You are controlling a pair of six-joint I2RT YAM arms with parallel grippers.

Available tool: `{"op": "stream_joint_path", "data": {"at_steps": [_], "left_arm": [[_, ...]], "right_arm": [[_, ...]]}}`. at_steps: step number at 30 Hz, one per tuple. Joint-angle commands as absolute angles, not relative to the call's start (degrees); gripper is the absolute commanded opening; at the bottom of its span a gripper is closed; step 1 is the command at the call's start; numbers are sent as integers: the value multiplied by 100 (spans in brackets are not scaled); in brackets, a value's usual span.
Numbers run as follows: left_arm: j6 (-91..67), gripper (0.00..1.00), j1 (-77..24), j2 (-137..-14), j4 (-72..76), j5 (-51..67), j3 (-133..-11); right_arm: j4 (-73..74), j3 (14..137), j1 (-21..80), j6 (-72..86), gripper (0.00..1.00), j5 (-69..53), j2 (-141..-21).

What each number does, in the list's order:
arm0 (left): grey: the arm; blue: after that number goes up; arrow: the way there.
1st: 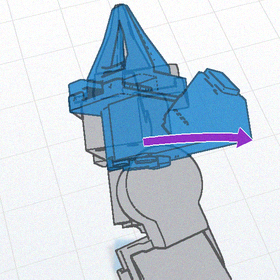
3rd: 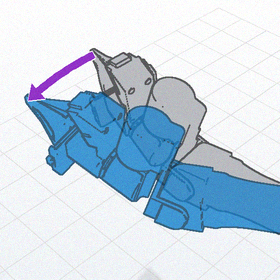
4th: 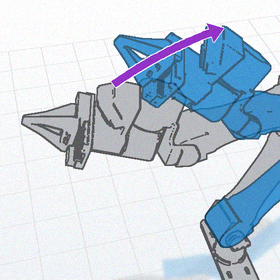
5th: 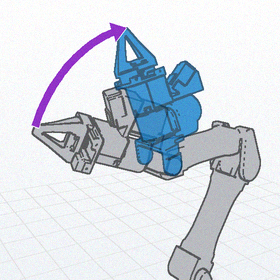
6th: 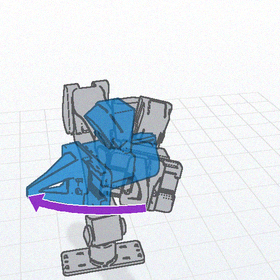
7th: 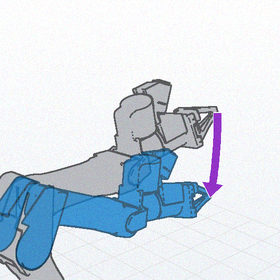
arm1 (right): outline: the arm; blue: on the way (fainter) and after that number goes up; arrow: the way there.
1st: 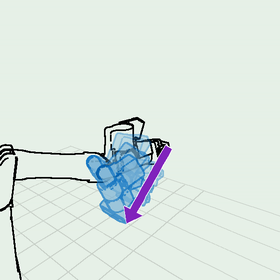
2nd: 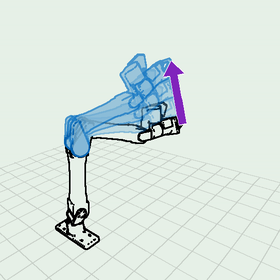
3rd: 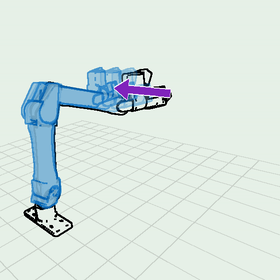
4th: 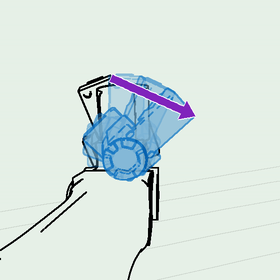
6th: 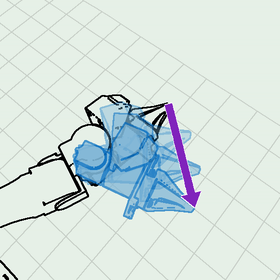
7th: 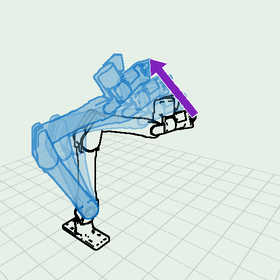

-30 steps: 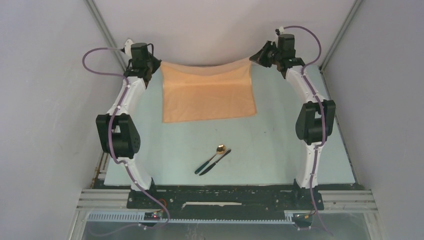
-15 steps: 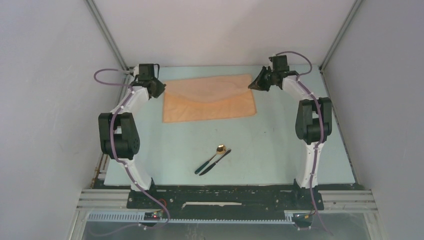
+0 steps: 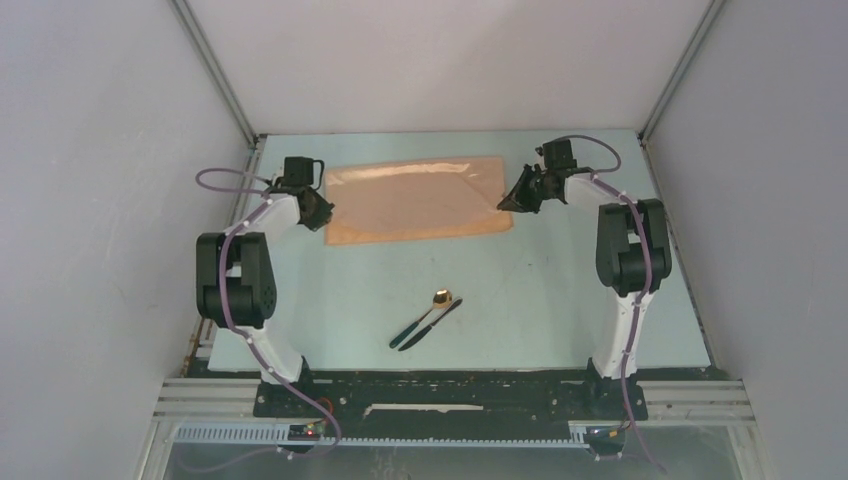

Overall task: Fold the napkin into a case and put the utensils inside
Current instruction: Fold and flatten the napkin at the center of the board.

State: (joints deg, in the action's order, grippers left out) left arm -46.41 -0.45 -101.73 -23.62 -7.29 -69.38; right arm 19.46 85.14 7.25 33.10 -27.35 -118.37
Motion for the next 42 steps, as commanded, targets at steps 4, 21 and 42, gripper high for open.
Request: {"op": "stream_joint_path", "data": {"at_steps": [4,21,42], "left_arm": [[-4532,0,-18,-9781,-2286,-900,-6723],[-4491,0,-18,-9721,-2251,-1074,-6419],[-4438,0,-18,-9999,-2285,-1123,-6441]], "right_arm": [[1652,8217,747,3152,0,-2729,-11263],[1584,7750,696,3086,0,-2656,-11114],[1703,7721,686,3053,0,-2501,-11336]]}}
